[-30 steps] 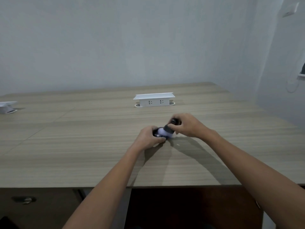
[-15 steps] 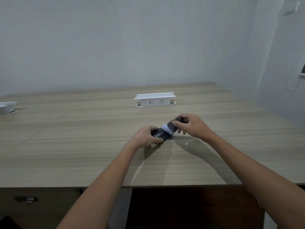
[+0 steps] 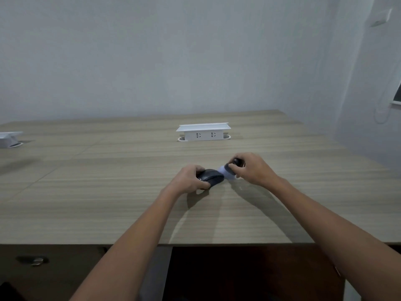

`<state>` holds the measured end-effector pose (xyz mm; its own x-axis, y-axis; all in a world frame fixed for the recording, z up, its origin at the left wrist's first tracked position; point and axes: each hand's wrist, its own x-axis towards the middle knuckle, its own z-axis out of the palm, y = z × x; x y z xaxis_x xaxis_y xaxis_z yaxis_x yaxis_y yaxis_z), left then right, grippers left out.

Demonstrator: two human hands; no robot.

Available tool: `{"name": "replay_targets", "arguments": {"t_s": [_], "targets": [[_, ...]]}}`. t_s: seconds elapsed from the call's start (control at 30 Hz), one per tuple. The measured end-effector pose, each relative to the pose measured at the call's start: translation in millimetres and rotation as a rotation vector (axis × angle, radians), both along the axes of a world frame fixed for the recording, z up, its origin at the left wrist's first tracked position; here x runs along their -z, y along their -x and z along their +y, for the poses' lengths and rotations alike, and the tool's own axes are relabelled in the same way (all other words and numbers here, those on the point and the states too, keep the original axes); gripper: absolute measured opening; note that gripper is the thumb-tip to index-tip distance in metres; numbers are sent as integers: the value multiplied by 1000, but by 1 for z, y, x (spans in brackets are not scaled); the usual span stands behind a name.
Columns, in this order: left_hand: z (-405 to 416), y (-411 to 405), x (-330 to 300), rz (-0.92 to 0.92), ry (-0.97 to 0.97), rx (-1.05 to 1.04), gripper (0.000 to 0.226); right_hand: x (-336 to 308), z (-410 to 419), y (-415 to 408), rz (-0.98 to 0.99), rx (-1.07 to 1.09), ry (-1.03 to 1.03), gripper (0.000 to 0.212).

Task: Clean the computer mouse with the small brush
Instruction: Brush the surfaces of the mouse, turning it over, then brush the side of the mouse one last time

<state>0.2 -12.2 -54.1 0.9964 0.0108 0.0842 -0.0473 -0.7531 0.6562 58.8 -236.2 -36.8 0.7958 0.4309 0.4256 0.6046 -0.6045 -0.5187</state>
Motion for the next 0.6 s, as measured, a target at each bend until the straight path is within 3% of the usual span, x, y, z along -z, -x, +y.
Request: {"name": "replay_targets", "arguments": {"t_s": [0.27, 0.47, 0.6], "targets": [[2, 7, 4, -57, -21, -65, 25, 24, -25, 0, -270, 108, 216, 23], [0, 8, 9, -122, -58, -71, 20, 37, -33, 6, -322, 19, 310, 27], [-1, 7, 13, -162, -117, -80, 28, 46, -37, 3, -363, -40, 342, 26]]}}
